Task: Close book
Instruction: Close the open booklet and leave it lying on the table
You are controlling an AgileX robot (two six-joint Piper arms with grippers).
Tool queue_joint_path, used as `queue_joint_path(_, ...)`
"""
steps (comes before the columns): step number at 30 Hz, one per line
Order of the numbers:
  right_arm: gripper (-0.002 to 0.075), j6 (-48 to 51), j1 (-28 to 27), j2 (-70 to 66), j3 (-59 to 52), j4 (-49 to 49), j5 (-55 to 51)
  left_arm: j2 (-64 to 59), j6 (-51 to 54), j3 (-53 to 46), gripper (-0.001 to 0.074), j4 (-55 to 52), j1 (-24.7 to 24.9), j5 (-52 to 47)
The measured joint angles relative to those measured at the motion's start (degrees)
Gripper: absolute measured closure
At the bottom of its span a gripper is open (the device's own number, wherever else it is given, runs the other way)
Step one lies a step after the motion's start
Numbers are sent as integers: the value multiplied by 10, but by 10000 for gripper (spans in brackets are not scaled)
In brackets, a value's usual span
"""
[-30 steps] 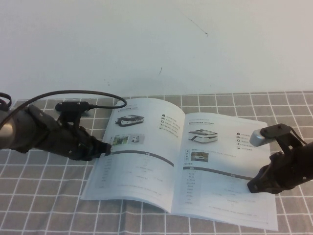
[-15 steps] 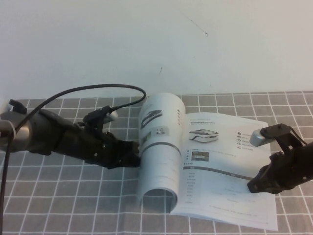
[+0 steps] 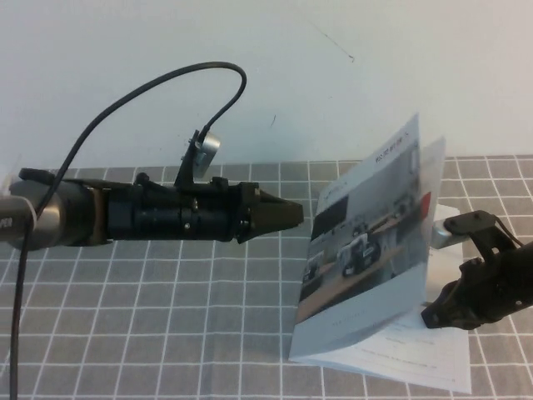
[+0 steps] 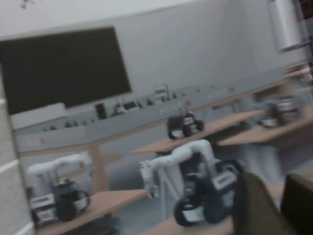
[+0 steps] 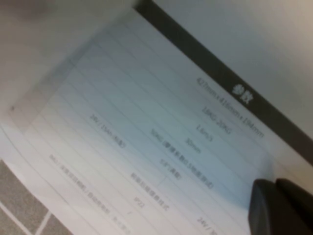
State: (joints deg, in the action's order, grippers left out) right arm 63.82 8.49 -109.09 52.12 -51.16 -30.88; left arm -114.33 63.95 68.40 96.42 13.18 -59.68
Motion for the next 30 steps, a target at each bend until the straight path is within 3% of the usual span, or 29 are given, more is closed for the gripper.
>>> queue_joint_path(5, 729, -13, 0, 0, 0, 2, 1, 0, 0, 3, 351, 0, 0, -43)
queue_joint_path(7, 729, -37, 0, 4, 0, 15, 5, 0, 0, 12, 304, 0, 0, -54)
queue_joint_path(9, 729, -72, 3, 13, 0, 47, 12, 4, -6, 19, 358, 0, 0, -59)
queue_joint_path(12, 729, -126, 3, 42, -4, 129, 17, 20, -5, 19, 575, 0, 0, -61)
queue_joint_path(15, 729, -160, 3, 98, -6, 183, 17, 50, -2, 20, 691, 0, 0, -61)
queue_joint_path(19, 729, -193, 3, 181, -6, 230, 24, 119, -7, 20, 725, -64, 0, 4)
queue_joint_path(24, 729, -204, 3, 289, -6, 242, 14, 244, -87, 20, 732, -283, 0, 123)
queue_joint_path(30, 729, -207, 3, 387, -7, 286, -81, 397, -197, 20, 734, -519, 0, 134)
